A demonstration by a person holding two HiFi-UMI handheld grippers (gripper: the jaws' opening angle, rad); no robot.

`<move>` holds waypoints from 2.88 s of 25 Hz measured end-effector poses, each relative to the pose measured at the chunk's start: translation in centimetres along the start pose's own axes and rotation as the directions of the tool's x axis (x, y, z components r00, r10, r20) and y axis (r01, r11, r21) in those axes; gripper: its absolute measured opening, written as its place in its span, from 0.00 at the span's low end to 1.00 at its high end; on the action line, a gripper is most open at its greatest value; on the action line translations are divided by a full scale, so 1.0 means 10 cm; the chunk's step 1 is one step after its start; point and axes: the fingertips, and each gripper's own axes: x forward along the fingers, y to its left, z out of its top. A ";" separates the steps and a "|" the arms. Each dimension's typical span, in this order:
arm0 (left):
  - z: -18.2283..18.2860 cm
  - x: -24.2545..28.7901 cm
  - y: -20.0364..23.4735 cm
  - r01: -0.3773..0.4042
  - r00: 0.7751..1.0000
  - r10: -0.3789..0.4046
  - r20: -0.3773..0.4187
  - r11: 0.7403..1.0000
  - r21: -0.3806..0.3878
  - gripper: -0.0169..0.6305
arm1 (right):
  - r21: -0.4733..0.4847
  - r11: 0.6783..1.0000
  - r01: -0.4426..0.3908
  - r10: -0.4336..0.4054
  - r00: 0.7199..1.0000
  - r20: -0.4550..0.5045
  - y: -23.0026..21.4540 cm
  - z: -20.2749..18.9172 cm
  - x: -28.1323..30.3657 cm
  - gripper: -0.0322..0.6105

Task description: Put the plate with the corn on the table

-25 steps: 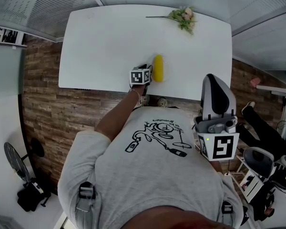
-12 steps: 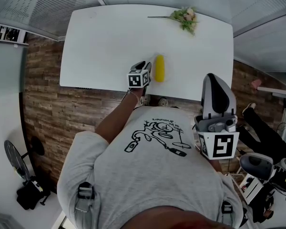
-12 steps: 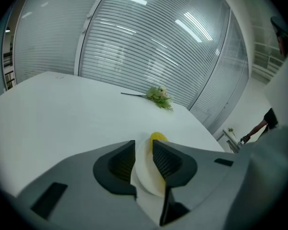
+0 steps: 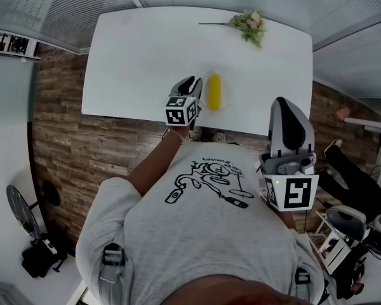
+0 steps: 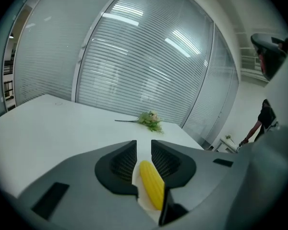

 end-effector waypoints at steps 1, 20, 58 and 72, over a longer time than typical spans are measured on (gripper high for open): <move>0.09 -0.05 -0.02 0.002 1.000 -0.002 0.023 1.000 0.003 0.19 | 0.001 1.000 0.000 0.000 1.000 0.000 0.00 0.00 0.00 0.06; 1.65 -1.15 -0.75 0.074 0.932 -0.130 0.339 0.982 0.172 0.16 | 0.013 1.000 -0.015 0.015 1.000 -0.009 -0.03 -0.05 0.07 0.06; 2.39 -2.06 -1.19 -0.013 0.862 -0.139 0.488 0.955 0.296 0.16 | 0.032 0.999 -0.037 0.039 0.998 -0.039 -0.13 -0.13 0.11 0.06; 2.37 -2.09 -1.17 -0.011 0.863 -0.136 0.486 0.958 0.287 0.16 | 0.030 0.999 -0.046 0.047 0.998 -0.029 -0.10 -0.09 0.13 0.06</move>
